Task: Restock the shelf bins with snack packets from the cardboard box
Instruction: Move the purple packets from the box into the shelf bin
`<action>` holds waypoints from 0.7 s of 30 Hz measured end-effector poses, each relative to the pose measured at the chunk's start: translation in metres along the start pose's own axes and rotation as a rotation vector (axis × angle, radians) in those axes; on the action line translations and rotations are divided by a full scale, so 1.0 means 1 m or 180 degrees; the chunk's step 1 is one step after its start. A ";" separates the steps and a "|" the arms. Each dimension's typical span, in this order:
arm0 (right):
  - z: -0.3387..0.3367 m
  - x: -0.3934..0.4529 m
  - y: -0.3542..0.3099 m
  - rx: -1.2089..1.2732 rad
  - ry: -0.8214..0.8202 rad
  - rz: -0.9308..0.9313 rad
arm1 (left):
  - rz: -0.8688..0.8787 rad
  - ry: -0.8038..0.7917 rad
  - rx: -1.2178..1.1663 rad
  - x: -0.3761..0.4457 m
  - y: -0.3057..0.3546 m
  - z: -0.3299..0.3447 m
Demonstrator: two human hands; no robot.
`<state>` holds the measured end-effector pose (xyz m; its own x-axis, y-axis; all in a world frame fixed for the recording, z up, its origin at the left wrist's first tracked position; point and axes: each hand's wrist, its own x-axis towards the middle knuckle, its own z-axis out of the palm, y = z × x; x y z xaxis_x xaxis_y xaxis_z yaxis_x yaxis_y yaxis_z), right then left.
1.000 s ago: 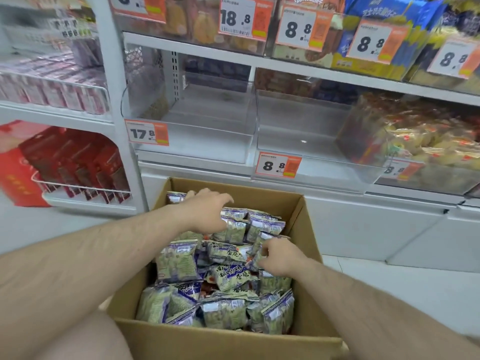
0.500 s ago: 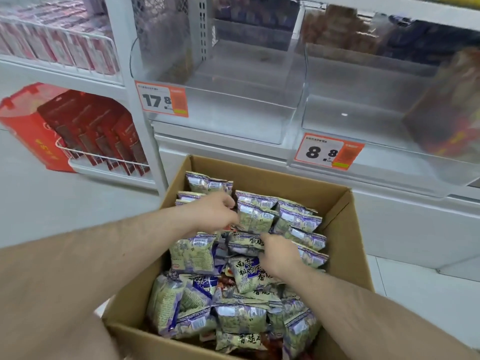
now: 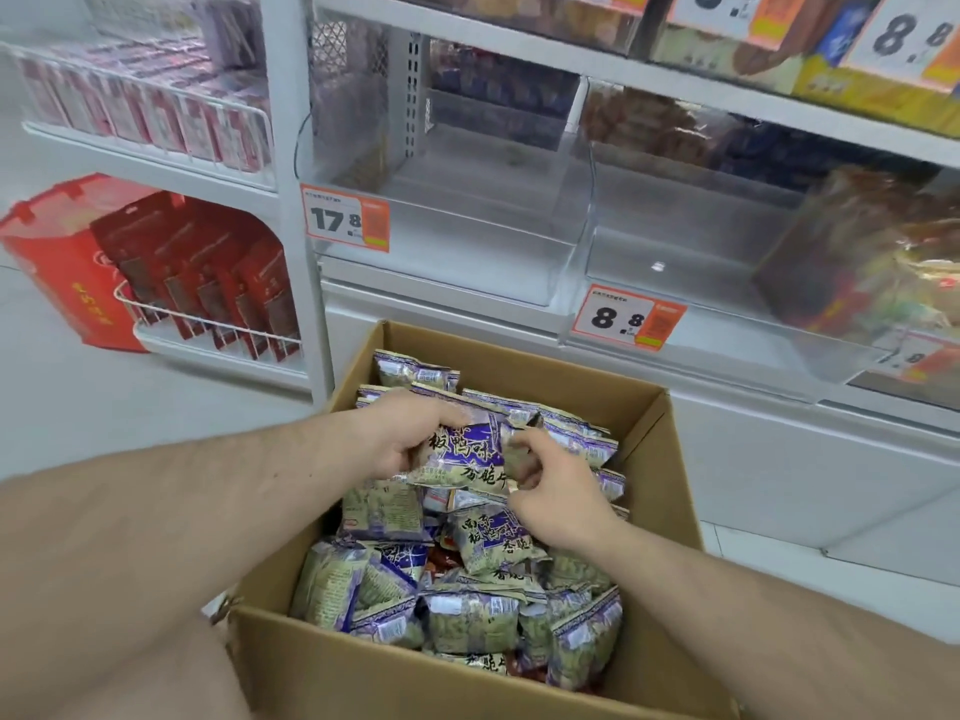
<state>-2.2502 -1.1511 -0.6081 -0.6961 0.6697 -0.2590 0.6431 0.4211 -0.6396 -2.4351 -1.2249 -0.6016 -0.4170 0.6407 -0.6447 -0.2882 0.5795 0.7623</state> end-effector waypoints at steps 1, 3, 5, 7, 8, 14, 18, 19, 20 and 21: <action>0.005 0.009 0.007 0.0011 -0.0132 0.0395 | 0.0120 0.0254 0.0199 0.003 -0.001 -0.005; 0.016 0.028 0.026 -0.0193 -0.0333 0.0993 | 0.0254 0.0470 0.0513 0.006 -0.004 -0.013; 0.029 0.041 0.038 -0.0303 -0.0427 0.1292 | 0.0360 0.0425 0.0618 0.005 -0.003 -0.016; 0.046 0.053 0.050 -0.0205 -0.0633 0.1493 | 0.0467 0.0405 0.0714 0.005 -0.002 -0.017; 0.054 0.058 0.054 -0.0181 -0.0718 0.1601 | 0.0514 0.0399 0.0716 0.006 -0.002 -0.018; 0.063 0.067 0.053 -0.0224 -0.0976 0.1687 | 0.0709 0.0372 0.0510 0.016 -0.004 -0.024; 0.017 0.069 0.036 0.0040 -0.1068 0.1602 | 0.0788 0.0487 0.0274 0.016 0.008 -0.029; -0.002 0.067 0.032 0.0042 -0.1039 0.1551 | 0.0851 0.0508 0.0185 0.016 0.012 -0.031; -0.022 0.064 0.029 0.0028 -0.1005 0.1460 | 0.0898 0.0560 0.0120 0.015 0.016 -0.031; -0.041 0.060 0.027 0.0051 -0.0978 0.1355 | 0.0913 0.0616 0.0048 0.013 0.019 -0.032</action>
<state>-2.2618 -1.0749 -0.6115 -0.4373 0.5680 -0.6972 0.8862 0.1399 -0.4418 -2.4735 -1.2212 -0.5934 -0.6353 0.6721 -0.3803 -0.1233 0.3978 0.9091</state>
